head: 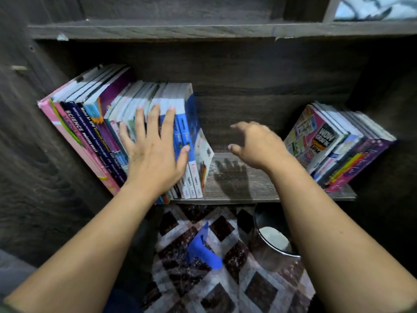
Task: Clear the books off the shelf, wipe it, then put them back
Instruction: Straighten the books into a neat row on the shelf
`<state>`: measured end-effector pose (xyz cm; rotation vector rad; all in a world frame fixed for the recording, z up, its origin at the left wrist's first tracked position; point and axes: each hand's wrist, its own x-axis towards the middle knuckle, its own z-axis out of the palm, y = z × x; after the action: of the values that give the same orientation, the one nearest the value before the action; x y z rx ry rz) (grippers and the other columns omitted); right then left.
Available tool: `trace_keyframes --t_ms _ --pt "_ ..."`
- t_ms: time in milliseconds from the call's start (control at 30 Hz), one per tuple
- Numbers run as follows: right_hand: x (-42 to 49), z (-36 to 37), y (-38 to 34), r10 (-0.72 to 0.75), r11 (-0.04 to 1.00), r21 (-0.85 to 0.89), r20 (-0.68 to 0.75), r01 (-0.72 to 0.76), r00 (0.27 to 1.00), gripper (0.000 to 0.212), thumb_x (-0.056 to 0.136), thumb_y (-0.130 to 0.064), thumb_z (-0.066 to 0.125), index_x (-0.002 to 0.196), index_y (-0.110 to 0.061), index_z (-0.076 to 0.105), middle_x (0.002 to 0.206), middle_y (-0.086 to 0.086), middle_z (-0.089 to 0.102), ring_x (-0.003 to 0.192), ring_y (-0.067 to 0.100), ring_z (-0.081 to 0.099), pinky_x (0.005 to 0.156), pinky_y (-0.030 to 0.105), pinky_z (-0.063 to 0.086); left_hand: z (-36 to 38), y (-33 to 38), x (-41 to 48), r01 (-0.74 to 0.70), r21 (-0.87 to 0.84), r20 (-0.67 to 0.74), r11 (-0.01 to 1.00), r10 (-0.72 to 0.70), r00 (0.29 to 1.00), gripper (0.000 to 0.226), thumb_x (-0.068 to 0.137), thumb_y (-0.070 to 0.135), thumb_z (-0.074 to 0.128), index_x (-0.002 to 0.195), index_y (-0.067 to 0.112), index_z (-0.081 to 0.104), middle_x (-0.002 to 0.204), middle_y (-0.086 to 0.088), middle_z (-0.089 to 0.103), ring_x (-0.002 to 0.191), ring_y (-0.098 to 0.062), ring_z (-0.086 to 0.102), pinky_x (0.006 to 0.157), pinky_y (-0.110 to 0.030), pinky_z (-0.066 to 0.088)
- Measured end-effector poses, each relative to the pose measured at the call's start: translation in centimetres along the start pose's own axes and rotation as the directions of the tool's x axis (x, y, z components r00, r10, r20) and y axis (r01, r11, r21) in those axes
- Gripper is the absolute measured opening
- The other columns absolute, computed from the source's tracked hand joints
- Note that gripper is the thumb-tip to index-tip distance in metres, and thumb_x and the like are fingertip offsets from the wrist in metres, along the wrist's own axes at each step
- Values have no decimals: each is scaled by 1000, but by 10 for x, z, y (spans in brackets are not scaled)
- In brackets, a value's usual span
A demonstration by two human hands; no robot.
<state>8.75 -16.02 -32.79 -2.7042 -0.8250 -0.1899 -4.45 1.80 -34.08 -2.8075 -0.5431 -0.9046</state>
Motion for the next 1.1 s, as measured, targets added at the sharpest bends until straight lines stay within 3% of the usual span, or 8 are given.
trace_keyframes --t_ms 167,333,533,633,767,967,1100 --pt "-12 -28 54 150 971 -151 -210 -184 966 54 86 -45 63 135 -26 51 142 10 46 133 34 36 109 49 31 7 12 5 73 34 -24 997 -72 997 91 83 70 44 148 11 21 153 -14 23 143 -33 16 110 -65 12" --pt "-21 -41 105 319 886 -233 -322 -401 891 62 85 -43 63 141 -25 43 153 15 30 144 40 15 115 58 10 10 19 7 121 23 -53 992 -120 991 89 81 61 56 145 9 23 150 -13 25 141 -32 19 107 -66 18" --pt "-21 -41 149 596 766 -138 -215 -628 774 88 83 -62 59 152 -30 15 159 19 9 145 45 1 112 65 3 14 21 9 133 -19 -89 991 -134 987 77 85 52 58 141 9 27 145 -14 28 137 -34 22 104 -66 19" --pt "-21 -33 155 613 764 -105 -186 -636 768 91 82 -67 57 152 -26 17 158 21 10 144 47 6 114 61 12 16 18 9 125 -37 -102 992 -128 987 74 87 49 59 141 11 28 145 -12 28 137 -32 22 104 -64 18" --pt "-18 -27 145 576 790 -66 -265 -610 774 82 81 -62 61 146 -23 31 149 23 25 135 43 24 105 53 31 17 15 8 108 -25 -114 994 -110 987 74 87 48 60 142 11 27 145 -11 29 137 -32 23 102 -63 19" --pt "-22 -7 124 479 851 25 -445 -524 757 72 74 -53 70 135 -22 48 139 22 36 124 41 33 104 49 28 17 15 8 110 -26 -110 994 -112 987 74 86 48 60 142 12 27 145 -12 28 137 -32 23 103 -63 19" --pt "-18 4 114 515 847 174 -505 -503 693 84 69 -47 77 140 -22 40 143 21 31 128 39 29 108 47 25 17 14 8 102 -22 -112 994 -104 988 75 86 49 60 142 12 26 144 -12 29 137 -32 23 103 -62 20"
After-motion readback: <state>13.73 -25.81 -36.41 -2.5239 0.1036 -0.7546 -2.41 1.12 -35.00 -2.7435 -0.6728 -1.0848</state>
